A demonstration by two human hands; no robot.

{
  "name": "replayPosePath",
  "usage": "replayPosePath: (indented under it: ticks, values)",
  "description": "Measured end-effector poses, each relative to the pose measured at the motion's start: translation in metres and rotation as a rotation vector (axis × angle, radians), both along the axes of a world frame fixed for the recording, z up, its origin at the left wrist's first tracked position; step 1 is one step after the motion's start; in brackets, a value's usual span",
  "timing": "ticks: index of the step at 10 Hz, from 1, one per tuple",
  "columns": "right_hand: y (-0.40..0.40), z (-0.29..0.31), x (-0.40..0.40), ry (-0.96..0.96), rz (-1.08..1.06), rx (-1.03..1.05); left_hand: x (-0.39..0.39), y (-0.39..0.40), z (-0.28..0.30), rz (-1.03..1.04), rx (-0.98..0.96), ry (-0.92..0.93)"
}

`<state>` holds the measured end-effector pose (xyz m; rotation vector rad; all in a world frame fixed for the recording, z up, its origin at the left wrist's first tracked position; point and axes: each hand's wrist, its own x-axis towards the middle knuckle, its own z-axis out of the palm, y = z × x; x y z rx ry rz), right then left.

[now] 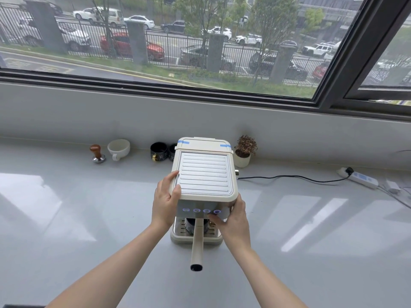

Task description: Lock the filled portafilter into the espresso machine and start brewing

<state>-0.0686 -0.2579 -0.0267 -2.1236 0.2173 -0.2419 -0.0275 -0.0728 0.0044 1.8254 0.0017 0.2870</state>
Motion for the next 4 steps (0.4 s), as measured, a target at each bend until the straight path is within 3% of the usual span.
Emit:
replayPosePath:
  ticks: [2, 4]
  values:
    - [-0.017, -0.001, -0.001, 0.031, 0.068, -0.207, 0.001, 0.000, -0.002, -0.006, -0.048, 0.036]
    - [-0.043, 0.018, 0.002, -0.101, 0.030, -0.259, 0.001, 0.000, 0.000, 0.009, -0.038, 0.034]
